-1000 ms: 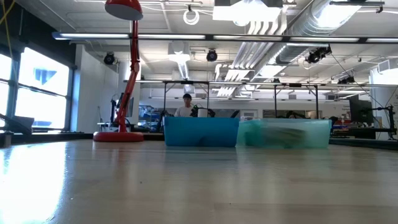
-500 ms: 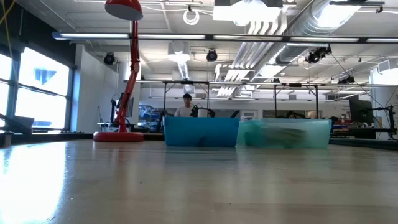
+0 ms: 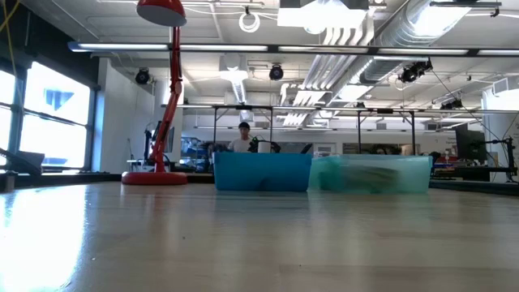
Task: Pick & Place USB Port
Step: Put the black USB cable into the blue bin
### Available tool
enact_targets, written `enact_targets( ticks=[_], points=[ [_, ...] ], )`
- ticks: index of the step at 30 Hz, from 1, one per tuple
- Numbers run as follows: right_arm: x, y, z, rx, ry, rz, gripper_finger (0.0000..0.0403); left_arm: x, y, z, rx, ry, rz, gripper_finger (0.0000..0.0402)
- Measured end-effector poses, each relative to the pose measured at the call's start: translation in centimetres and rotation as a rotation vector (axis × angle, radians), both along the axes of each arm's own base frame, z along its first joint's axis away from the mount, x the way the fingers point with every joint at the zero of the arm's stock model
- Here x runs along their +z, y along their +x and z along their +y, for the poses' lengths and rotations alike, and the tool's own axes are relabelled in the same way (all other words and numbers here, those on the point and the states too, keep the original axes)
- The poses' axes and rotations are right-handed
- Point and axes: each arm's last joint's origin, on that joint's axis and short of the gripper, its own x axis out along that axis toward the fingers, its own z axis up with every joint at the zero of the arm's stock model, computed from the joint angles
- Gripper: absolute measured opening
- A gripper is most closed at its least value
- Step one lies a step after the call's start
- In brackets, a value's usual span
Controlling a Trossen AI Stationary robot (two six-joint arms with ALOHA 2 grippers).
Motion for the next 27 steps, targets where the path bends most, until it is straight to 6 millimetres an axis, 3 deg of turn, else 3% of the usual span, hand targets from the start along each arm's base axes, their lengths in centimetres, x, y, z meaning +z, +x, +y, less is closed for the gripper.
enact_targets(
  ticks=[4,7,13,17,27],
  points=[
    [0.0,-0.1,0.0,0.001,0.002,0.002,0.0018,0.0,0.0,0.1,0.026,0.023,-0.004,0.0215],
    [0.0,0.0,0.0,-0.003,0.009,0.002,0.0021,-0.1,0.0,0.2,0.056,0.081,-0.006,0.0183],
    [-0.1,-0.1,0.1,-0.013,0.045,0.025,0.0024,-0.2,0.1,0.2,0.071,0.137,-0.011,0.0023],
    [-0.3,0.0,0.3,-0.034,0.11,0.03,0.0044,-0.3,0.0,0.2,0.073,0.167,-0.002,0.0009],
    [-0.5,-0.2,0.4,-0.056,0.172,0.071,0.0139,-1.5,0.0,0.6,0.142,0.247,0.1,0.0004]
  ],
)
